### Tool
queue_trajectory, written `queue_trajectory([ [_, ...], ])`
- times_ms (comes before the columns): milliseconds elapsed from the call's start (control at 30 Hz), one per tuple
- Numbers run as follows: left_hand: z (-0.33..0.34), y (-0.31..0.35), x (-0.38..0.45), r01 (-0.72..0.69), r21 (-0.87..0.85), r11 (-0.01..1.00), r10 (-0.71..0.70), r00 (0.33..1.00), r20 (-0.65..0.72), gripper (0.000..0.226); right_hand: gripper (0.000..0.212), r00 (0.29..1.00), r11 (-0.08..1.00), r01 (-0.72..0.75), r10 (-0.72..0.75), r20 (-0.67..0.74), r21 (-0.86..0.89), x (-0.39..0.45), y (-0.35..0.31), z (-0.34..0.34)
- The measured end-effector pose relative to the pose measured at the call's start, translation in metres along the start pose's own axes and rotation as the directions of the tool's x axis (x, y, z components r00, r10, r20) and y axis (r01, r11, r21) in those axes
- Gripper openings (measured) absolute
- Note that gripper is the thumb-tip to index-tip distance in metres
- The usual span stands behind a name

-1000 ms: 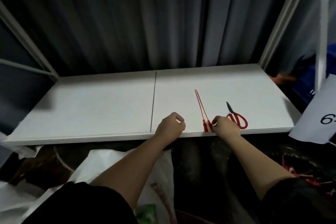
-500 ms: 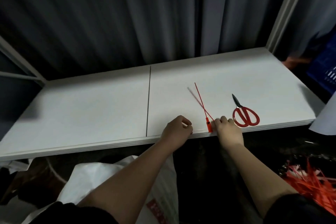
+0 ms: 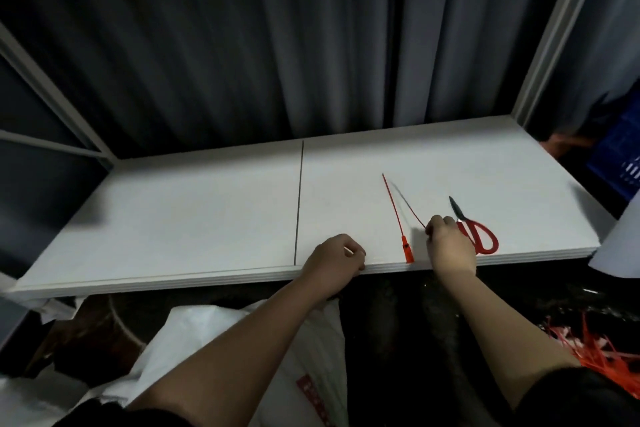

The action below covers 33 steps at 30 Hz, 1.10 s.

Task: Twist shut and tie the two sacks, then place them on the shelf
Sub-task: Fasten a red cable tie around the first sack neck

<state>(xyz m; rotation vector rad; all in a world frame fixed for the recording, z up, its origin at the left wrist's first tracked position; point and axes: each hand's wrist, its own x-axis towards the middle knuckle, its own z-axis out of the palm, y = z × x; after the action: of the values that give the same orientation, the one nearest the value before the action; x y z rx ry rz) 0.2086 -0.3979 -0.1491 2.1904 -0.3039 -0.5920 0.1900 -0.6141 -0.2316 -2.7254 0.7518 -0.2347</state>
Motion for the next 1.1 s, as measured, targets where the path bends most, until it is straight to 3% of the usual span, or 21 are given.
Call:
queue_trajectory([
  [167,-0.039,0.021,-0.041,-0.046,-0.047,0.998,0.044,0.998,-0.04,0.01,0.035,0.971,0.967,0.21,-0.189,-0.145,0.146,-0.012,-0.046,-0.07],
  [267,-0.074,0.031,-0.081,-0.085,-0.07,0.994,0.077,0.992,-0.105,0.01,0.023,0.931,0.917,0.354,-0.325,-0.169,0.184,-0.034,-0.091,-0.115],
  [333,-0.099,0.029,-0.117,-0.114,-0.095,0.989,0.098,0.982,-0.164,0.013,0.013,0.923,0.885,0.383,-0.373,-0.089,0.266,-0.063,-0.129,-0.138],
  [400,-0.121,0.02,-0.155,-0.134,-0.117,0.984,0.105,0.968,-0.227,0.014,0.005,0.912,0.863,0.346,-0.402,0.086,0.367,-0.103,-0.166,-0.147],
  [500,-0.146,-0.003,-0.208,-0.156,-0.136,0.978,0.1,0.933,-0.345,0.008,0.01,0.839,0.821,0.28,-0.461,0.288,0.497,-0.173,-0.207,-0.131],
  [600,-0.161,-0.04,-0.247,-0.149,-0.183,0.972,0.048,0.886,-0.462,0.006,0.014,0.778,0.796,0.286,-0.518,0.356,0.534,-0.241,-0.231,-0.101],
  [700,-0.168,-0.08,-0.274,-0.146,-0.167,0.975,0.018,0.802,-0.597,0.011,0.021,0.772,0.762,0.232,-0.522,0.361,0.605,-0.285,-0.243,-0.076],
  [800,-0.166,-0.121,-0.302,-0.107,-0.149,0.983,-0.023,0.734,-0.679,0.031,0.036,0.765,0.707,0.107,-0.508,0.396,0.699,-0.309,-0.252,-0.063],
  [933,-0.143,-0.174,-0.329,0.028,-0.219,0.975,-0.155,0.794,-0.587,0.103,0.052,0.723,0.679,0.088,-0.547,0.422,0.728,-0.32,-0.258,-0.046],
  [1033,-0.12,-0.215,-0.334,0.029,-0.299,0.954,-0.189,0.832,-0.522,0.09,0.057,0.712,0.694,0.087,-0.545,0.443,0.714,-0.318,-0.263,-0.038],
  [1100,-0.103,-0.231,-0.333,0.101,-0.226,0.969,-0.204,0.846,-0.493,0.101,0.059,0.686,0.702,0.072,-0.551,0.476,0.709,-0.314,-0.264,-0.037],
])
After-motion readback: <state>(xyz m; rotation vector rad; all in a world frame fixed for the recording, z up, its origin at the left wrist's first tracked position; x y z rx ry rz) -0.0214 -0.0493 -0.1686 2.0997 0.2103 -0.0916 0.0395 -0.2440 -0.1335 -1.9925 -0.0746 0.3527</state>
